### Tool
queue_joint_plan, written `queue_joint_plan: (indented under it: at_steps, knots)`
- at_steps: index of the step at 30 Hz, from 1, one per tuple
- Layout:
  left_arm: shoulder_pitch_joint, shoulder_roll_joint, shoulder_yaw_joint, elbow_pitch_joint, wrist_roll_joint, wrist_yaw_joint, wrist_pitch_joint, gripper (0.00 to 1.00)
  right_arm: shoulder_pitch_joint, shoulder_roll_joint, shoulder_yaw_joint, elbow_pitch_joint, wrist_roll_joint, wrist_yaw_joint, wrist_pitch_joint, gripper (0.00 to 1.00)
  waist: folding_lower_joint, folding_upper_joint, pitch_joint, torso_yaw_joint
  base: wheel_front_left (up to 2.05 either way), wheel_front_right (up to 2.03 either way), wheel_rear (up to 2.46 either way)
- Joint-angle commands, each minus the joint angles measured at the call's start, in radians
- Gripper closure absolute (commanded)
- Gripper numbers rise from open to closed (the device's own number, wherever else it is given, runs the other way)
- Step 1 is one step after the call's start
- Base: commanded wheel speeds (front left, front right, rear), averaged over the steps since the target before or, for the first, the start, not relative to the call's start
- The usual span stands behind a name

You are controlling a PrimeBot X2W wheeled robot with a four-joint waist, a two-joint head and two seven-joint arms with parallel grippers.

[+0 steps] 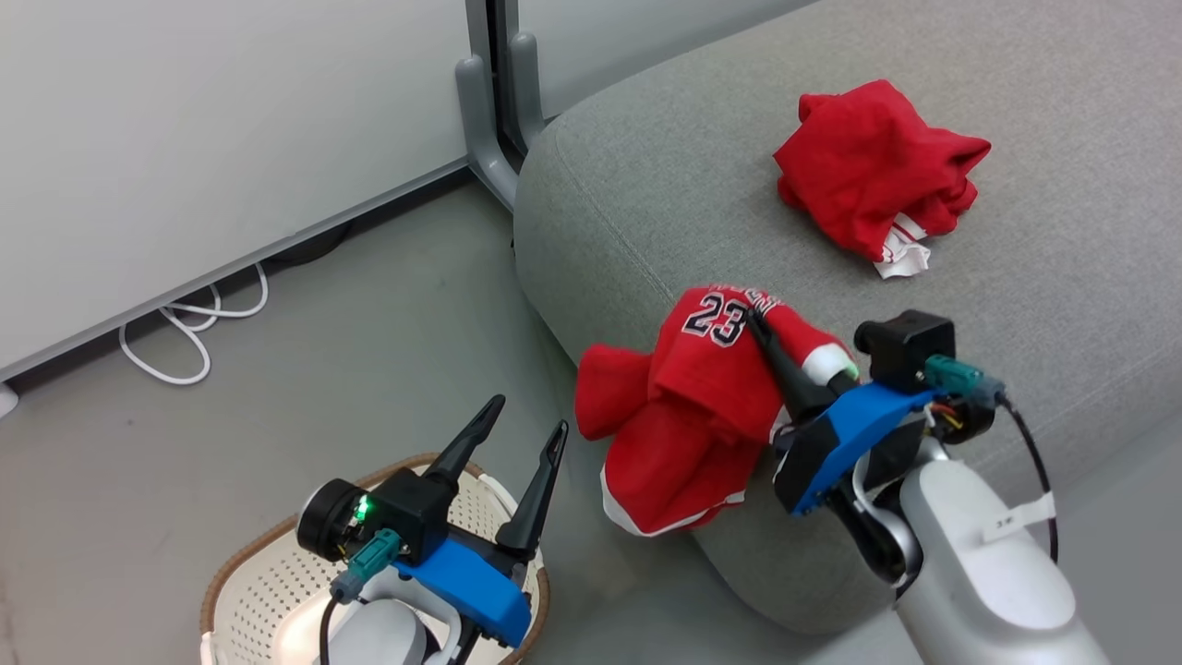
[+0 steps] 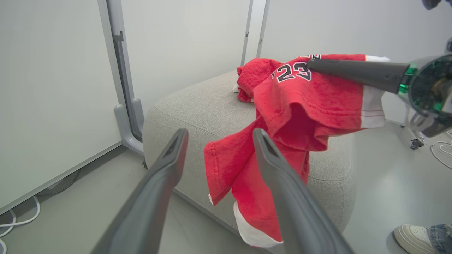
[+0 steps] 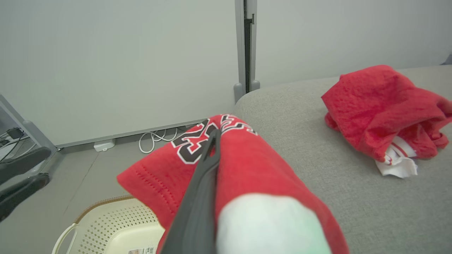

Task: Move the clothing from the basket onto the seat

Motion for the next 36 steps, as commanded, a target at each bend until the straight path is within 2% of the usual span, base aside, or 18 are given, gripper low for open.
queue_joint_plan:
  at_steps: [1, 9, 19, 28, 33, 36]
  knots:
    - [-0.022, 0.007, 0.011, -0.008, 0.008, -0.001, -0.003, 0.0, -0.028, 0.005, -0.021, -0.009, 0.005, 0.0, 0.004, 1.0, 0.0, -0.0001, 0.015, 0.0, 0.0, 0.0, 0.0]
    - [-0.066, 0.036, 0.017, -0.04, 0.033, -0.001, -0.003, 0.0, -0.182, -0.035, -0.13, -0.038, 0.014, 0.0, 0.055, 1.0, 0.0, -0.0001, 0.109, 0.024, 0.0, 0.0, 0.0]
    - [-0.14, 0.095, 0.053, -0.118, 0.082, -0.001, -0.003, 0.0, -0.432, -0.154, -0.328, -0.058, 0.018, 0.0, 0.143, 1.0, 0.0, -0.0001, 0.315, 0.063, 0.0, 0.0, 0.0]
    - [-0.235, 0.159, 0.051, -0.18, 0.119, -0.001, -0.003, 0.0, -0.6, -0.319, -0.506, -0.074, -0.013, 0.0, 0.129, 1.0, 0.0, -0.0001, 0.497, 0.118, 0.0, 0.0, 0.0]
    - [-0.267, 0.188, 0.043, -0.212, 0.13, -0.001, -0.003, 0.0, -0.621, -0.382, -0.602, -0.059, -0.005, 0.0, 0.096, 1.0, 0.0, -0.0001, 0.557, 0.14, 0.0, 0.0, 0.0]
    - [-0.28, 0.206, 0.047, -0.236, 0.136, -0.001, -0.003, 0.0, -0.597, -0.389, -0.652, -0.029, 0.0, 0.0, 0.073, 1.0, 0.0, -0.0001, 0.591, 0.15, 0.0, 0.0, 0.0]
